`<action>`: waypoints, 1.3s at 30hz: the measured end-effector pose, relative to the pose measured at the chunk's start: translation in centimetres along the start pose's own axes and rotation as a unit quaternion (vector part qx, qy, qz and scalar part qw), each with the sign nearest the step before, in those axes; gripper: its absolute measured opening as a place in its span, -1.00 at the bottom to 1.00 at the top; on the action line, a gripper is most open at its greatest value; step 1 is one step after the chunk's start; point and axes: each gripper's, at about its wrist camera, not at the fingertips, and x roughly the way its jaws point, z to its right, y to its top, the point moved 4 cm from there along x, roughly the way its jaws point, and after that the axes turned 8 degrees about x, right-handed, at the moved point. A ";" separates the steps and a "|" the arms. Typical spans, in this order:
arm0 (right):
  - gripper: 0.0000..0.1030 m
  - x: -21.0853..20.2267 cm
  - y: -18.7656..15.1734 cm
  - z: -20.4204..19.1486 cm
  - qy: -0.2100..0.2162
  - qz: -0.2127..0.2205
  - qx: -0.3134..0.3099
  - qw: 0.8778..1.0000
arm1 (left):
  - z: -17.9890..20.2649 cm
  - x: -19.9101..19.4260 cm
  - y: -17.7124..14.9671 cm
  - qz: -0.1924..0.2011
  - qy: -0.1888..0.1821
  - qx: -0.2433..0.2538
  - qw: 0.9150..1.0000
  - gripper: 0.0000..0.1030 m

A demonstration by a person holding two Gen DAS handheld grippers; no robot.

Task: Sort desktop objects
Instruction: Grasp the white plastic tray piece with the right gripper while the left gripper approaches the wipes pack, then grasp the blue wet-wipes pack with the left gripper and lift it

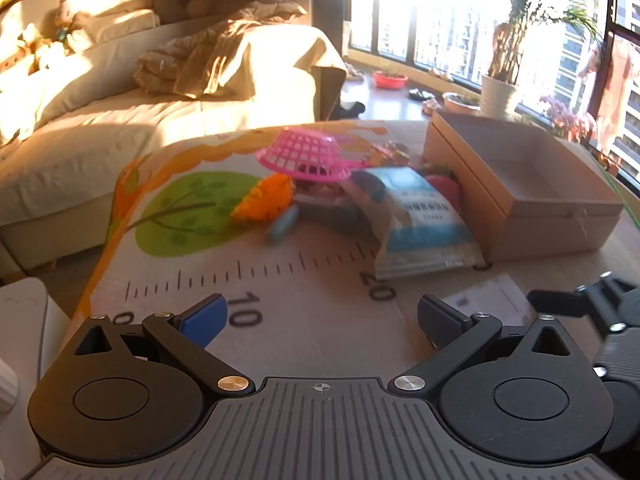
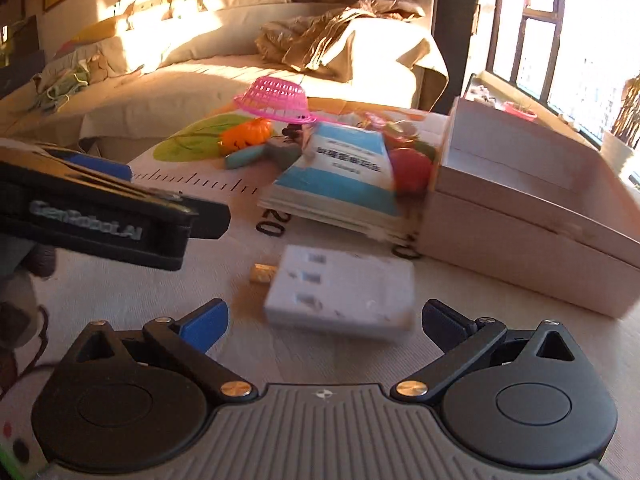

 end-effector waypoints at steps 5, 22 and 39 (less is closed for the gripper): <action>0.52 -0.1 0.6 1.8 0.002 0.005 0.025 1.000 | 0.0 0.3 0.6 0.015 -0.012 -0.006 1.000 1.00; 0.81 -5.0 -1.8 13.1 -0.112 0.070 0.153 0.979 | 6.1 8.3 4.8 0.018 -0.023 0.037 0.999 0.39; 1.00 -1.5 6.1 21.6 -0.171 0.098 0.199 0.960 | 4.1 -0.7 -3.5 0.018 -0.122 0.086 0.989 0.59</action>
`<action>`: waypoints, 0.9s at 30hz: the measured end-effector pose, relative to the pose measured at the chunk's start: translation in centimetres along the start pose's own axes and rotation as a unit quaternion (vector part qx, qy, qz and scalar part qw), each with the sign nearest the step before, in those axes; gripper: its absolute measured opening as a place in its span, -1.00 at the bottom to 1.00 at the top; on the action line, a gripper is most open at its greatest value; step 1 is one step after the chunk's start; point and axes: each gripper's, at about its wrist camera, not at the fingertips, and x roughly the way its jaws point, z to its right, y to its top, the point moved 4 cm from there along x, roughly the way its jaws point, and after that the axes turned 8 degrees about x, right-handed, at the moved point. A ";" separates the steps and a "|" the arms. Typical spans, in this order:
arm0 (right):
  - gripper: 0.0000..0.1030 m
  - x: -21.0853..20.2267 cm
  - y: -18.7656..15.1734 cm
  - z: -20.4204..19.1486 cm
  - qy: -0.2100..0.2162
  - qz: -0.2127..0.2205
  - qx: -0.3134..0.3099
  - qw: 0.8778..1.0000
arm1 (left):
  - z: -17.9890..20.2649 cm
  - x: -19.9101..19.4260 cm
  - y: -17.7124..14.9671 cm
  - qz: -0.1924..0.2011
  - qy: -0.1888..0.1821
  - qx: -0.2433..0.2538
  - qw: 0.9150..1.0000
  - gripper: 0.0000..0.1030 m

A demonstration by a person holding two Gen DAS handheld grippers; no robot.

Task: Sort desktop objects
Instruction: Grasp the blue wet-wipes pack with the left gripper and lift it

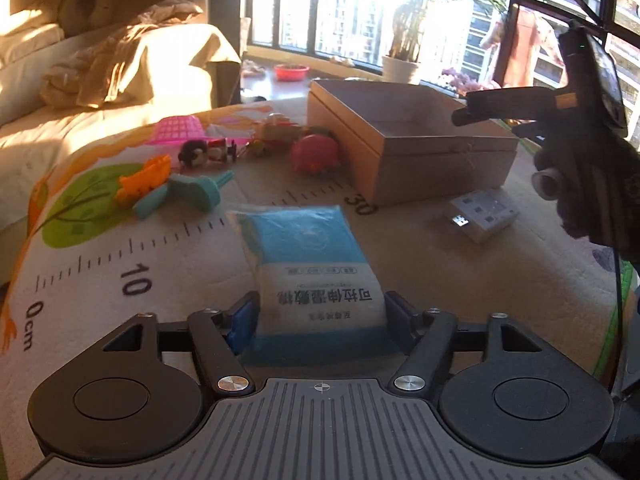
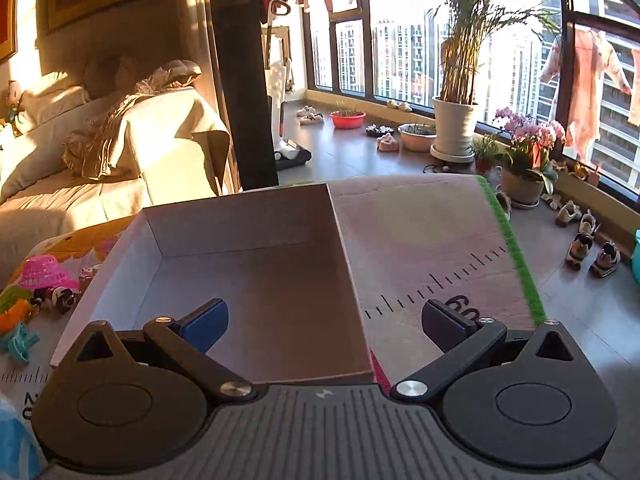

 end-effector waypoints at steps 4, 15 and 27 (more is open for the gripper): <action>1.00 1.2 -1.7 -2.6 0.025 -0.034 0.000 0.999 | -0.3 0.5 0.5 0.003 0.004 -0.011 1.000 0.79; 0.99 -4.9 -3.0 -3.5 0.038 0.025 -0.053 0.998 | 0.8 3.0 0.8 -0.005 0.013 -0.007 1.000 0.67; 1.00 -5.2 -9.6 -5.9 0.072 -0.061 -0.108 0.990 | -0.4 2.1 0.4 -0.001 0.021 -0.022 1.000 0.38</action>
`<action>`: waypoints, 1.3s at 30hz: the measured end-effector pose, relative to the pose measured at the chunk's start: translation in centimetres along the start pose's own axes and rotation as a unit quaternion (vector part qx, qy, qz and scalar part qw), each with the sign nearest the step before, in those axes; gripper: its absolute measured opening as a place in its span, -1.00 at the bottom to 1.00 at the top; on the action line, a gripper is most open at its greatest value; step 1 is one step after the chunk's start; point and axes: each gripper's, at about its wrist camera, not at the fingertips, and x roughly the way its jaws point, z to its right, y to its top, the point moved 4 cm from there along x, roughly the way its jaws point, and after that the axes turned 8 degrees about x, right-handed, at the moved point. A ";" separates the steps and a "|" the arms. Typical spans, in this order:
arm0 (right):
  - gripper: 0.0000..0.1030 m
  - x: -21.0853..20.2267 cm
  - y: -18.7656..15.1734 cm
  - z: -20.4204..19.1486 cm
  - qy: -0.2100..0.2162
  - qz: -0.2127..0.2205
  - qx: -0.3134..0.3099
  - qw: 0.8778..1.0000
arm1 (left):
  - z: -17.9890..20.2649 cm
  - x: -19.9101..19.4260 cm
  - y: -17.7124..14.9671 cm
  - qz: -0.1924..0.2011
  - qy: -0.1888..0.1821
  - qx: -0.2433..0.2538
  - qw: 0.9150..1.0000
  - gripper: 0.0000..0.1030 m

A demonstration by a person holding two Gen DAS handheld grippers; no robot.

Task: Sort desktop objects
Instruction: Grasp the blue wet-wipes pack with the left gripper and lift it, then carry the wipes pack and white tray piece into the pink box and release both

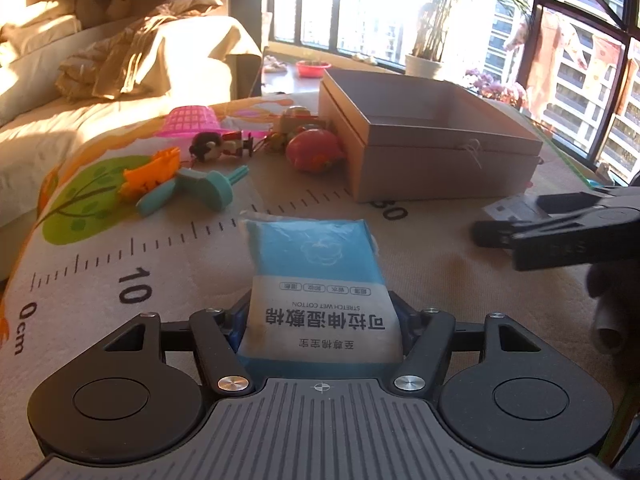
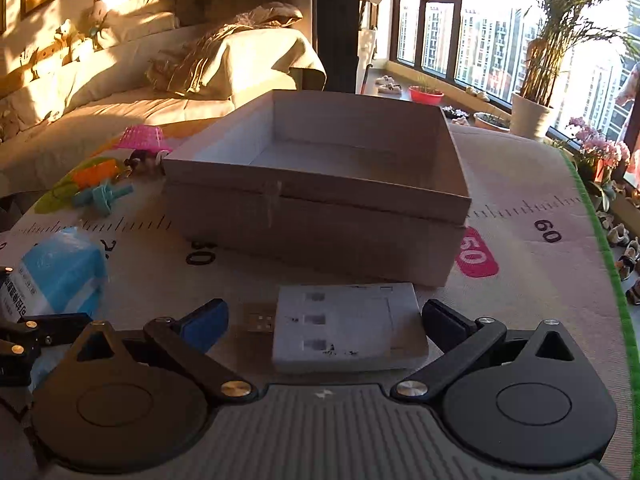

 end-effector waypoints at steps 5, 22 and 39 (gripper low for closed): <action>0.91 1.1 0.9 -1.1 0.003 0.000 -0.009 1.000 | -0.2 -0.4 -0.3 -0.002 -0.004 -0.003 1.000 0.48; 0.58 -4.8 -3.9 -1.5 0.036 -0.033 -0.039 0.998 | 0.6 0.8 0.3 -0.005 0.006 0.005 1.000 0.66; 0.57 -6.7 -3.6 -1.9 0.029 0.001 -0.045 0.999 | 1.1 -2.2 0.9 0.016 0.014 0.015 1.000 0.16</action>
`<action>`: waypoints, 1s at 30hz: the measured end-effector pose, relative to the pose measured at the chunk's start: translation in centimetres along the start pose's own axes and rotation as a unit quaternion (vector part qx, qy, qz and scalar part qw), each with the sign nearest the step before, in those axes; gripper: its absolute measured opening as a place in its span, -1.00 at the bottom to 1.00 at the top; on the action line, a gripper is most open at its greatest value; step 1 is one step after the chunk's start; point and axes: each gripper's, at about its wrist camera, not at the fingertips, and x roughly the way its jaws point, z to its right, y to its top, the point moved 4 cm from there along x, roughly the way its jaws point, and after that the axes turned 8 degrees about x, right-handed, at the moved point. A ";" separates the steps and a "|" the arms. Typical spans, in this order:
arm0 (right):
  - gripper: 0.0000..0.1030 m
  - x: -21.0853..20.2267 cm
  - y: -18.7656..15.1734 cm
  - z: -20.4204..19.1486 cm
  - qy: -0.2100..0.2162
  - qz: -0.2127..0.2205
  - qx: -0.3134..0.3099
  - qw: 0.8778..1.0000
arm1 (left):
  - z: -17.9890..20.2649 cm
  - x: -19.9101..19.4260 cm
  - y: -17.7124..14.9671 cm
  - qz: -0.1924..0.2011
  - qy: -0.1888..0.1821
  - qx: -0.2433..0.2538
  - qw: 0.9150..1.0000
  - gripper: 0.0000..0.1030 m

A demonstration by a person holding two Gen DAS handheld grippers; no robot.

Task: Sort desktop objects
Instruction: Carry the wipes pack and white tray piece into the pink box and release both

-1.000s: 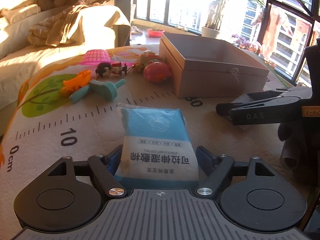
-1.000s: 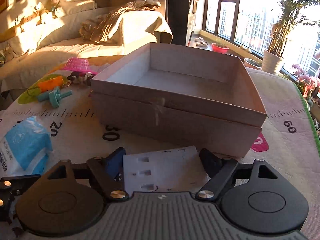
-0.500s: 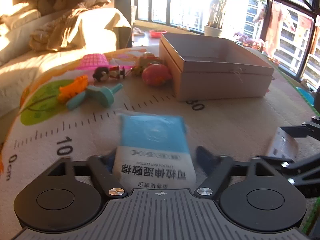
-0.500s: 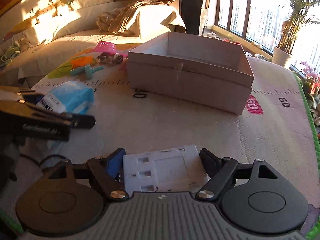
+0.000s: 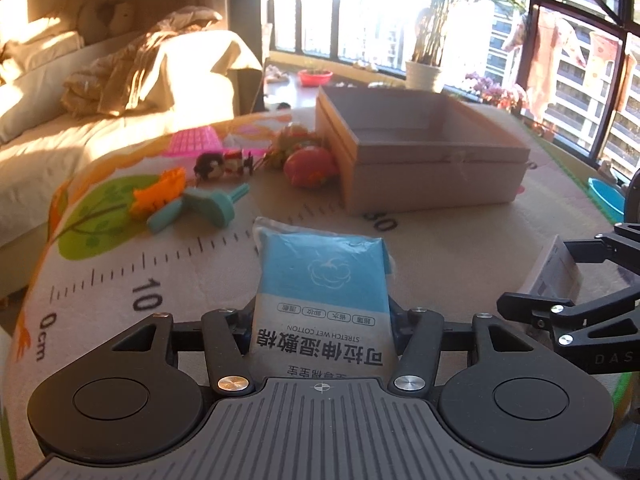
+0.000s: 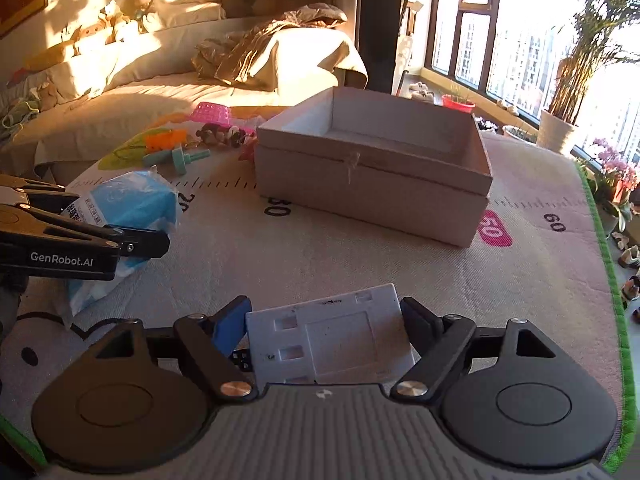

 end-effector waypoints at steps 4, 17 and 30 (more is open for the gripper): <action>0.54 -1.4 0.9 0.5 0.003 0.020 0.003 1.000 | 0.7 -1.3 0.9 0.016 -0.008 0.006 1.000 0.15; 0.53 -6.8 8.2 3.3 -0.020 0.153 0.000 0.988 | 0.7 -1.7 10.0 0.096 -0.025 0.029 0.995 0.15; 0.53 -3.3 12.8 8.5 -0.073 0.158 0.029 0.984 | 1.1 7.1 14.9 0.098 -0.064 -0.015 0.993 0.78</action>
